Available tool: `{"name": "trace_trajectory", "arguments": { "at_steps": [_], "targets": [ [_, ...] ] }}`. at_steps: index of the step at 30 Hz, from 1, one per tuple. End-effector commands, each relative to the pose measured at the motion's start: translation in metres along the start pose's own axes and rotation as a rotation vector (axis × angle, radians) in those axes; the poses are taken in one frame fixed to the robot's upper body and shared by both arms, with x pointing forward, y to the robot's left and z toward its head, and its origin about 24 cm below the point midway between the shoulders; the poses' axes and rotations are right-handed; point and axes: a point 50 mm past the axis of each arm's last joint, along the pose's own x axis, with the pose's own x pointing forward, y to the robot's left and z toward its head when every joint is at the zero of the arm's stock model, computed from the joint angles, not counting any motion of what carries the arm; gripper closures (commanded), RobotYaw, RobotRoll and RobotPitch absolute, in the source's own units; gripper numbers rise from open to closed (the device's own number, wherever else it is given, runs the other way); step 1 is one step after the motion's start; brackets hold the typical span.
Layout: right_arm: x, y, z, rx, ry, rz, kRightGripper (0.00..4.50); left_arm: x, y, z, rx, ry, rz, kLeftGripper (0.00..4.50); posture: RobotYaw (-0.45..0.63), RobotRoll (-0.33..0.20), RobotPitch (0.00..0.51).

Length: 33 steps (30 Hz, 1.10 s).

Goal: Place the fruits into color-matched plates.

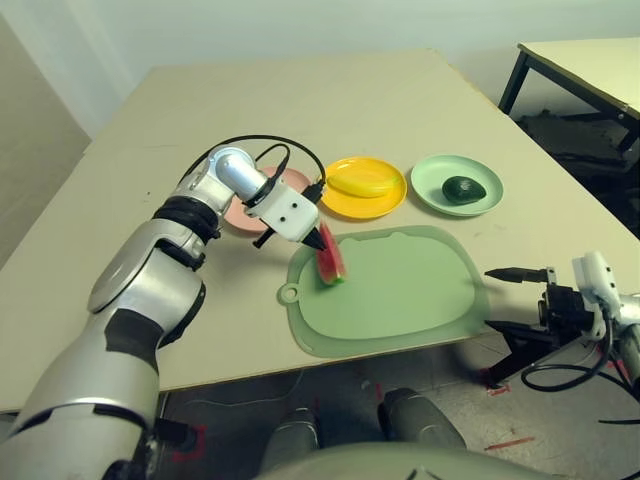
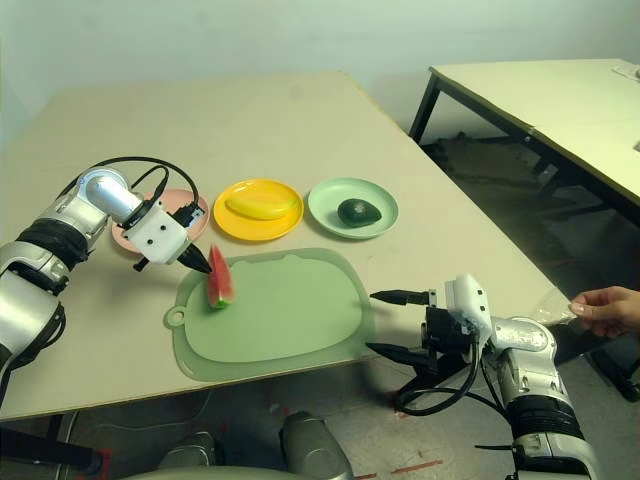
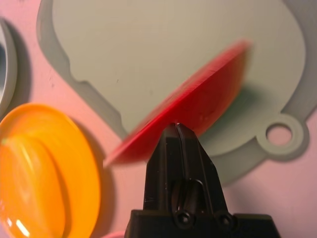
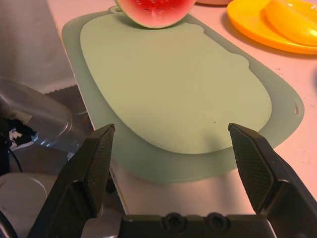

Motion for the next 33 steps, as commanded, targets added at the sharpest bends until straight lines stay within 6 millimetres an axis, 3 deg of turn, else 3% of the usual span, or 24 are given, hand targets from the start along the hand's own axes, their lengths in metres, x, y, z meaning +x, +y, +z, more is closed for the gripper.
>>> {"name": "trace_trajectory", "arguments": {
  "at_steps": [1, 17, 30, 33],
  "targets": [
    [0.002, -0.003, 0.003, -0.016, -0.008, -0.004, 0.0, -0.003, 0.0, -0.001, -0.007, 0.012, -0.01, 4.48, -0.27, 0.0, 0.0],
    [0.004, -0.005, 0.004, -0.022, 0.006, 0.019, 0.0, -0.005, 0.002, -0.002, -0.006, 0.023, 0.015, 4.48, -0.27, 0.0, 0.0],
    [0.007, 0.001, 0.0, -0.026, 0.028, 0.054, 0.0, 0.004, 0.008, -0.005, -0.103, 0.03, -0.002, 0.16, -0.28, 0.0, 0.0],
    [0.006, 0.002, -0.002, -0.025, 0.034, 0.055, 0.0, 0.011, 0.006, -0.006, -0.118, 0.024, -0.021, 0.04, -0.28, 0.0, 0.0]
  ]
}}
